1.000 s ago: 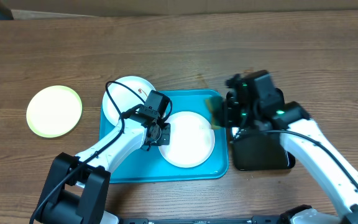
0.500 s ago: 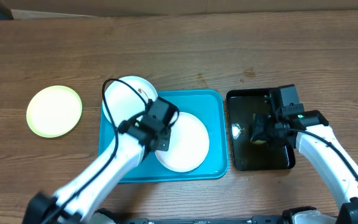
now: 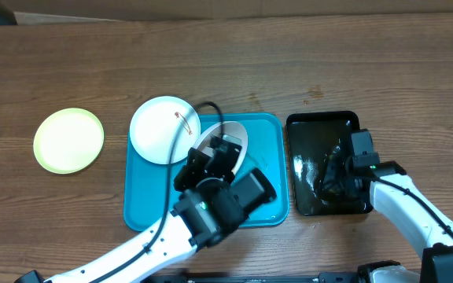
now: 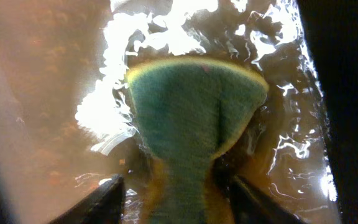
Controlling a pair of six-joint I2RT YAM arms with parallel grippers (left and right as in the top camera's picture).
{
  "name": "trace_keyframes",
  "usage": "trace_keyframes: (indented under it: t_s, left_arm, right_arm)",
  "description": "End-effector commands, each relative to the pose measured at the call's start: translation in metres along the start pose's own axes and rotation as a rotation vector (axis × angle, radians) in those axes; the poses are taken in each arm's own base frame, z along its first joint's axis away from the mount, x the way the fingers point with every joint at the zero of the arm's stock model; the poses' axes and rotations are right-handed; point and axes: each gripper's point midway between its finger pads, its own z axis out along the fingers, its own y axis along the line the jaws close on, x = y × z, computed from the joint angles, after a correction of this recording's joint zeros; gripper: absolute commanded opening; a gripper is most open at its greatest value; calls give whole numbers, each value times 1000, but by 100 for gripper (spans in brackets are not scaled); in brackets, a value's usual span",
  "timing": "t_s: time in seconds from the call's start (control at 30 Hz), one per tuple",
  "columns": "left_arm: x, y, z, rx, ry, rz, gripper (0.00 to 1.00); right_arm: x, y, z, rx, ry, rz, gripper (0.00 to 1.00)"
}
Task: Clean dirty plates on tray and stack at the side
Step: 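Return the sponge to the black tray with the right gripper, then lift the upper white plate and carry it left with the left gripper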
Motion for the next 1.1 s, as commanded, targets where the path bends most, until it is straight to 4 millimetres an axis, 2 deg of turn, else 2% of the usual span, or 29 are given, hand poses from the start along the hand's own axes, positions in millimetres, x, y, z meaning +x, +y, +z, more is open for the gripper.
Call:
trace_keyframes:
  t_s: [0.0, 0.1, 0.2, 0.23, 0.27, 0.43, 0.47, 0.5, 0.53, 0.57, 0.63, 0.67, 0.7, 0.73, 0.77, 0.83, 0.87, 0.9, 0.93, 1.0, 1.03, 1.07]
  left_arm:
    - [-29, 44, -19, -255, -142, 9, 4]
    - [-33, 40, -21, -241, -147, 47, 4]
    - [-33, 40, -21, -245, -145, 72, 4]
    - [-34, 40, -21, -247, -144, 84, 4]
    - [-35, 40, -21, -251, -145, 94, 4]
    - [-45, 38, -22, -252, -156, 121, 4]
    - [-47, 38, -23, -252, -158, 120, 4]
    - [-48, 37, -23, -250, -160, 118, 4]
    - [-48, 37, -23, -249, -161, 115, 4]
    - [-48, 37, -23, -249, -161, 114, 4]
    - [-48, 37, -23, -248, -160, 113, 4]
    - [-48, 37, -23, -248, -161, 113, 4]
    - [-48, 37, -23, -248, -161, 112, 4]
    - [-49, 37, -23, -248, -162, 109, 4]
    - [-49, 37, -23, -248, -162, 106, 4]
    - [-49, 37, -23, -247, -164, 100, 4]
    - [-50, 37, -23, -246, -164, 98, 4]
    - [-50, 36, -23, -242, -164, 98, 4]
    - [-49, 35, -22, -235, -164, 96, 4]
    - [-49, 29, -21, -200, -161, 97, 4]
    - [-49, 26, -20, -181, -160, 94, 4]
    - [-48, 23, -20, -165, -160, 88, 4]
  right_arm:
    - [2, -2, 3, -1, -1, 6, 75]
    - [3, 3, 2, -26, 6, 6, 84]
    - [3, 3, 2, -28, 7, 6, 87]
    - [3, 3, 2, -28, 7, 6, 93]
    - [3, 3, 2, -27, 7, 6, 95]
    - [6, 2, 2, -22, 17, 6, 95]
    - [7, 2, 2, -21, 20, 5, 88]
    - [7, 1, 2, -20, 22, 5, 68]
    - [7, 1, 2, -20, 22, 5, 33]
    - [7, 1, 2, -20, 22, 5, 4]
    - [7, 1, 2, -20, 22, 5, 4]
    - [7, 1, 2, -20, 20, 5, 12]
    - [7, 2, 2, -21, 20, 5, 45]
    - [7, 1, 2, -20, 20, 5, 70]
    - [6, 1, 2, -20, 18, 5, 83]
    - [3, 1, 3, -16, 3, 5, 88]
    - [-1, 2, 2, -17, -11, 1, 88]
    - [-6, 1, 2, -11, -37, -9, 85]
    - [-12, 1, 2, -5, -63, -20, 76]
    - [-26, 1, 1, 5, -122, -20, 18]
    - [-31, 2, 0, 2, -143, -18, 4]
    - [-36, 3, -1, 1, -164, -16, 4]
